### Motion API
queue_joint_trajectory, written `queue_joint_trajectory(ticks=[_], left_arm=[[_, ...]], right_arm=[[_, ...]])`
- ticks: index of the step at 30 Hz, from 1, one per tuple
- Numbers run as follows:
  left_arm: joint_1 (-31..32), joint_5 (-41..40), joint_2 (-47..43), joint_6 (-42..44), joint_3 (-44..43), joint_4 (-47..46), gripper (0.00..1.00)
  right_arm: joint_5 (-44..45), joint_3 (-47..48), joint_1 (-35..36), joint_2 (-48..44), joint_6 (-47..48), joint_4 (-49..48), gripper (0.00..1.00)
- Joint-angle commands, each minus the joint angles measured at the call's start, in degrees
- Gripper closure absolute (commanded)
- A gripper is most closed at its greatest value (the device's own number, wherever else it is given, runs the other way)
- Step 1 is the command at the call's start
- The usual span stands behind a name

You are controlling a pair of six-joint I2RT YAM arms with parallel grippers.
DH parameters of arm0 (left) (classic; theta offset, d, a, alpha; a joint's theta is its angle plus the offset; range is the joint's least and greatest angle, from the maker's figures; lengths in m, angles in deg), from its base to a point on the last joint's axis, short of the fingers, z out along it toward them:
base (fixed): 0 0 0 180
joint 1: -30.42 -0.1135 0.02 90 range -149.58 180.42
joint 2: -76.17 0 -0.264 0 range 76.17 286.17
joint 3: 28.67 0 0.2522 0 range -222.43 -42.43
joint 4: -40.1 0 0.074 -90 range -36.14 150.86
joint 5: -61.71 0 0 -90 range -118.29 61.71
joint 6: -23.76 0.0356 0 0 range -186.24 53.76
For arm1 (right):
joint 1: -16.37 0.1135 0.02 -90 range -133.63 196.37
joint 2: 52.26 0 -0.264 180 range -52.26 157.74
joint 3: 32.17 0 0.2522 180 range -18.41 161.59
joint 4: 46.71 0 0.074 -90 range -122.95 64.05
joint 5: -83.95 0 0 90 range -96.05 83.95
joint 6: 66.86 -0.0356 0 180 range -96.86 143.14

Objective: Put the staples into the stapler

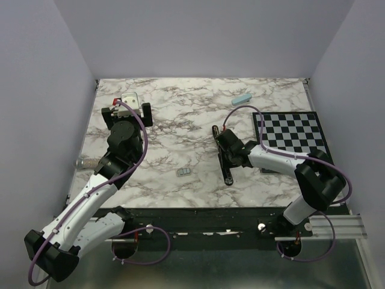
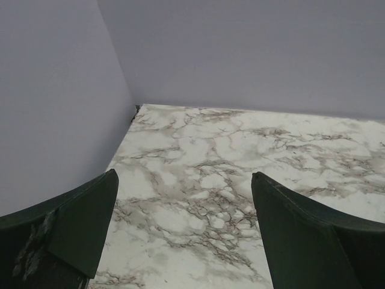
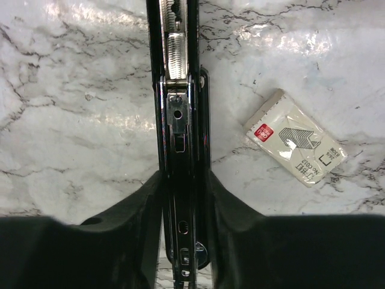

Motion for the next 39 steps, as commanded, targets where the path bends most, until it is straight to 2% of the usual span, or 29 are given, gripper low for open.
queue_joint_trajectory(ticks=[1, 2, 4, 5, 6, 8, 12, 14, 15, 17, 21, 28, 39], left_arm=[[-0.4, 0.6, 0.4, -0.5, 0.0, 0.2, 0.01], [-0.4, 0.7, 0.4, -0.4, 0.0, 0.2, 0.01], [-0.4, 0.7, 0.3, -0.4, 0.0, 0.2, 0.01], [-0.4, 0.8, 0.3, -0.4, 0.0, 0.2, 0.01], [-0.4, 0.7, 0.2, -0.4, 0.0, 0.2, 0.01], [-0.4, 0.8, 0.0, -0.4, 0.0, 0.2, 0.01], [-0.4, 0.6, -0.4, -0.4, 0.1, 0.2, 0.01], [-0.4, 0.6, -0.6, -0.4, 0.2, 0.0, 0.01], [-0.4, 0.4, -0.6, -0.3, 0.2, 0.0, 0.01], [-0.4, 0.5, -0.6, -0.3, 0.1, 0.0, 0.01], [-0.4, 0.6, -0.8, -0.3, 0.2, -0.1, 0.01], [-0.4, 0.9, -0.7, -0.1, 0.2, -0.3, 0.01], [-0.4, 1.5, 0.0, -0.2, 0.1, 0.0, 0.01]], right_arm=[[2.0, 0.9, 0.1, 0.2, -2.8, -1.6, 0.53], [2.1, 1.1, 0.1, -0.6, -2.8, -1.6, 0.45], [2.5, 1.8, 0.1, -1.9, -2.5, -1.6, 0.35], [3.1, 2.5, 0.0, -2.8, -2.1, -1.5, 0.23], [3.6, 3.2, 0.0, -3.1, -1.7, -0.8, 0.18], [4.6, 6.2, -1.0, -3.5, -1.1, 0.0, 0.13], [9.4, 12.9, -3.9, -1.7, -1.8, 2.2, 0.09], [14.1, 17.1, -5.2, 0.3, -3.1, 6.5, 0.00], [15.1, 22.5, -5.7, 1.9, -3.0, 8.1, 0.00], [17.4, 26.6, -7.2, 5.8, -2.3, 10.1, 0.00], [16.6, 33.4, -12.1, 10.9, -3.5, 12.1, 0.00], [11.5, 43.8, -21.8, 20.3, -7.6, 12.3, 0.02], [0.7, 56.0, -29.0, 33.4, -10.6, 7.4, 0.13]])
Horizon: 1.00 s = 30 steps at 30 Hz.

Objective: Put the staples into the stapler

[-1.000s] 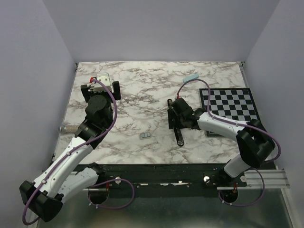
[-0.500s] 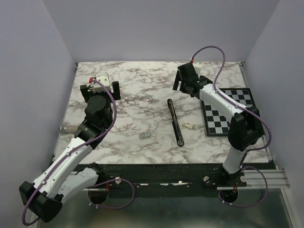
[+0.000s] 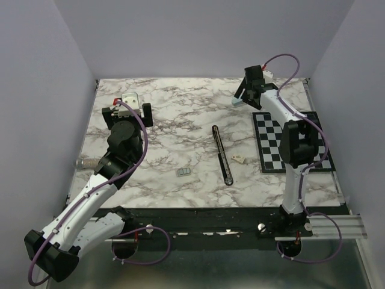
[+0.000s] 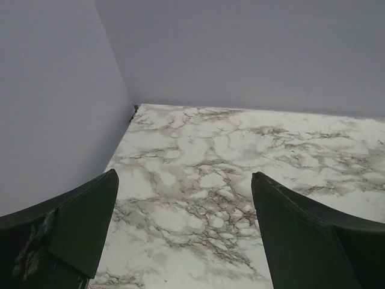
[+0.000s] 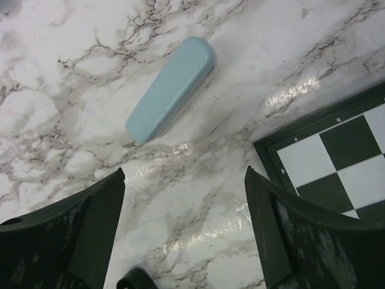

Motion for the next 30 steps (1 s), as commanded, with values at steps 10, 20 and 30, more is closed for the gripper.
queue_joint_trajectory(ticks=[10, 20, 30], left_arm=[[-0.4, 1.8, 0.8, 0.0, -0.1, 0.0, 0.01], [-0.4, 1.8, 0.8, 0.0, 0.2, -0.1, 0.01], [-0.4, 2.2, 0.8, 0.1, 0.1, -0.1, 0.01]], right_arm=[[-14.1, 10.9, -4.8, 12.5, -4.2, -7.5, 0.18], [-23.8, 12.6, -7.9, 18.7, -12.7, -8.7, 0.32], [-25.7, 7.9, -9.1, 15.7, -11.9, -8.8, 0.60]])
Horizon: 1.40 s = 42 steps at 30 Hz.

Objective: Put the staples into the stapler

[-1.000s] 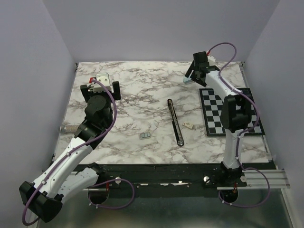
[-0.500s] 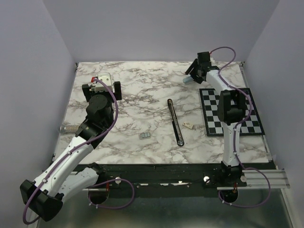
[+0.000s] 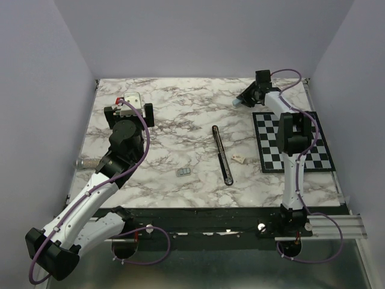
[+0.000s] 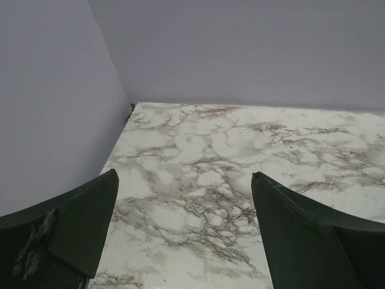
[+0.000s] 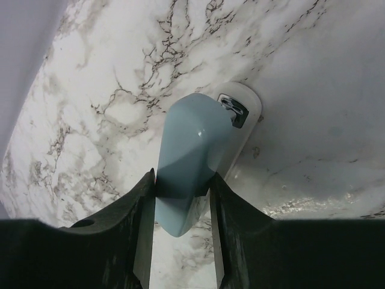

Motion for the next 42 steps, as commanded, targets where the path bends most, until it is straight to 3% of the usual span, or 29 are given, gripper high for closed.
queue_joint_trajectory(ticks=[1, 10, 17, 26, 29, 33, 36, 42], left_arm=[[-0.4, 1.2, -0.2, 0.1, 0.2, -0.2, 0.01], [-0.4, 4.5, -0.7, -1.0, 0.2, 0.0, 0.01], [-0.5, 9.0, -1.2, -2.0, 0.1, 0.3, 0.01], [-0.4, 10.3, -1.7, -2.7, -0.2, 0.9, 0.01], [-0.5, 10.5, -1.7, -2.7, -0.3, 1.0, 0.01], [-0.5, 10.7, -1.5, -2.8, -0.6, 1.5, 0.01], [-0.5, 10.8, -1.5, -2.8, -0.6, 1.5, 0.01], [-0.5, 10.8, -1.6, -2.7, -0.7, 1.6, 0.01]], right_arm=[[-1.6, -3.7, -0.6, -2.9, 1.8, 0.7, 0.64], [-5.1, -16.3, -0.6, -15.1, 13.8, -0.4, 0.92], [-10.6, -24.8, 0.5, -21.0, 23.7, 4.4, 0.92], [-6.8, -33.3, 3.0, -24.6, 30.9, 10.3, 0.80], [-5.0, -32.4, 3.5, -24.5, 32.1, 12.6, 0.69], [2.9, -29.6, 5.3, -25.0, 33.2, 15.7, 0.45], [8.5, -26.7, 6.9, -24.6, 33.1, 17.7, 0.34], [14.1, -22.4, 7.3, -22.6, 31.9, 19.8, 0.34]])
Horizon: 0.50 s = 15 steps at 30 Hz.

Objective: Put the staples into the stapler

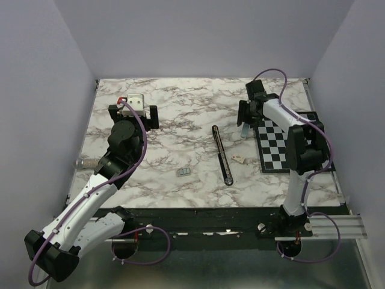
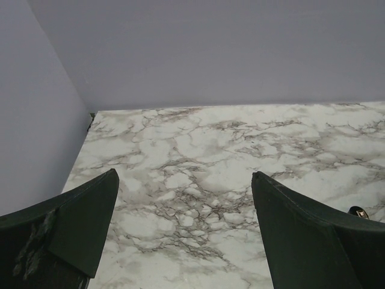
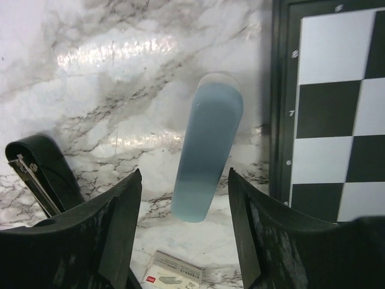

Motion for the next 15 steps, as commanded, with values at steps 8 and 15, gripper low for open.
queue_joint_trajectory(ticks=[8, 15], left_arm=[[-0.3, 2.3, -0.8, -0.5, -0.8, 0.8, 0.01], [-0.3, 3.7, -0.5, -0.6, -0.9, 1.1, 0.01]], right_arm=[[7.4, 6.1, -0.1, 4.7, 0.4, 3.8, 0.42], [6.5, 7.2, -0.1, 6.7, 0.2, 3.5, 0.46]])
